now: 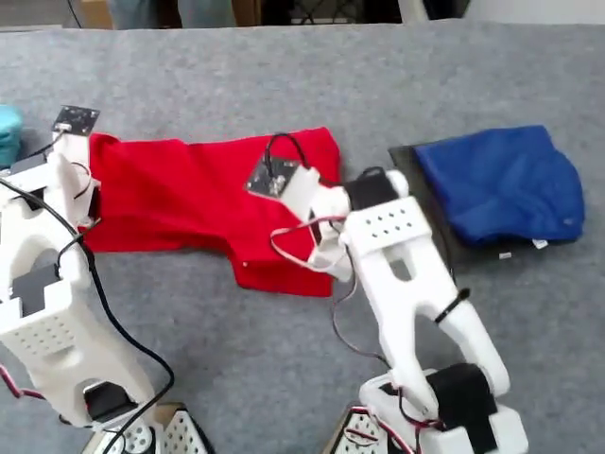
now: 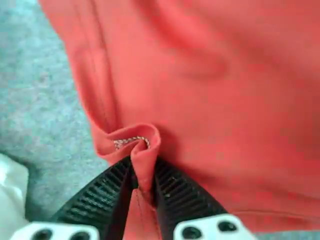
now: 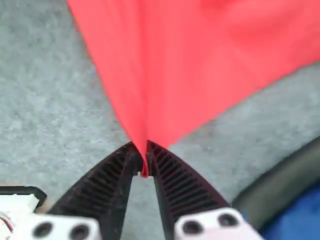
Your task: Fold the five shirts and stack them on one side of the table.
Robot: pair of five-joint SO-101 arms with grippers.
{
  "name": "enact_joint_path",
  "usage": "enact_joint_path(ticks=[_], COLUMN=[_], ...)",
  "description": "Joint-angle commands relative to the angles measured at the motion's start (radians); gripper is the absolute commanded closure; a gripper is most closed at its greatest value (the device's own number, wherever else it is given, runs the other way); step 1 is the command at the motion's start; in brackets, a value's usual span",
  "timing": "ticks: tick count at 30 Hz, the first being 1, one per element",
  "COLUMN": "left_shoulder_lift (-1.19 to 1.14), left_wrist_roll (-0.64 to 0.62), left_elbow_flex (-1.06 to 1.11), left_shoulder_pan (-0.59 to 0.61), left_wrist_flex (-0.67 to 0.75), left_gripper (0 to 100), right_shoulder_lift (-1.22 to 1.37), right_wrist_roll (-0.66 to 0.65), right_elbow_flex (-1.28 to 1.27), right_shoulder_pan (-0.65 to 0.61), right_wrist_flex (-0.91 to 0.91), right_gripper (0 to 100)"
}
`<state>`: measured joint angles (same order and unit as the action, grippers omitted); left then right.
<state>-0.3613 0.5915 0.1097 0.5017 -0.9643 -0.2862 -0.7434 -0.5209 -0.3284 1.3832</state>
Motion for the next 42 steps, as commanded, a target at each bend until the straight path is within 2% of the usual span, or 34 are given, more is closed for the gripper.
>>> enact_joint_path(ticks=[1,8,23,25,28,31,34,37,39,42], left_shoulder_lift=[0.011,0.012,0.015,0.017,0.018,0.018,0.012,0.012,0.012,0.012], left_wrist_roll=[0.069,0.244,0.256,0.252,0.236,0.236,0.236,0.227,0.172,0.066], left_elbow_flex=[0.001,-0.047,-0.116,-0.125,-0.153,-0.234,-0.360,-0.515,-0.625,-0.769], left_shoulder_pan=[-0.005,0.012,0.042,0.042,0.051,0.065,0.090,0.114,0.125,0.124], left_wrist_flex=[0.000,-0.157,-0.304,-0.325,-0.367,-0.442,-0.557,-0.651,-0.666,-0.692], left_gripper=[97,97,97,93,83,81,81,82,82,82], right_shoulder_lift=[-0.045,-0.045,-0.045,-0.045,-0.050,-0.051,-0.051,-0.051,-0.044,-0.035], right_wrist_roll=[-0.008,-0.008,-0.006,-0.006,-0.006,-0.008,-0.052,-0.127,-0.115,-0.060], right_elbow_flex=[-0.077,-0.196,-0.237,-0.237,-0.236,-0.209,-0.157,-0.076,0.018,0.166], right_shoulder_pan=[-0.008,-0.008,-0.008,-0.008,-0.008,-0.009,-0.005,0.000,0.020,0.051], right_wrist_flex=[-0.061,-0.164,-0.229,-0.229,-0.215,-0.167,-0.095,-0.026,0.003,0.011], right_gripper=[98.4,98.4,98.1,97.2,87.6,75.7,69.2,68.8,70.0,81.9])
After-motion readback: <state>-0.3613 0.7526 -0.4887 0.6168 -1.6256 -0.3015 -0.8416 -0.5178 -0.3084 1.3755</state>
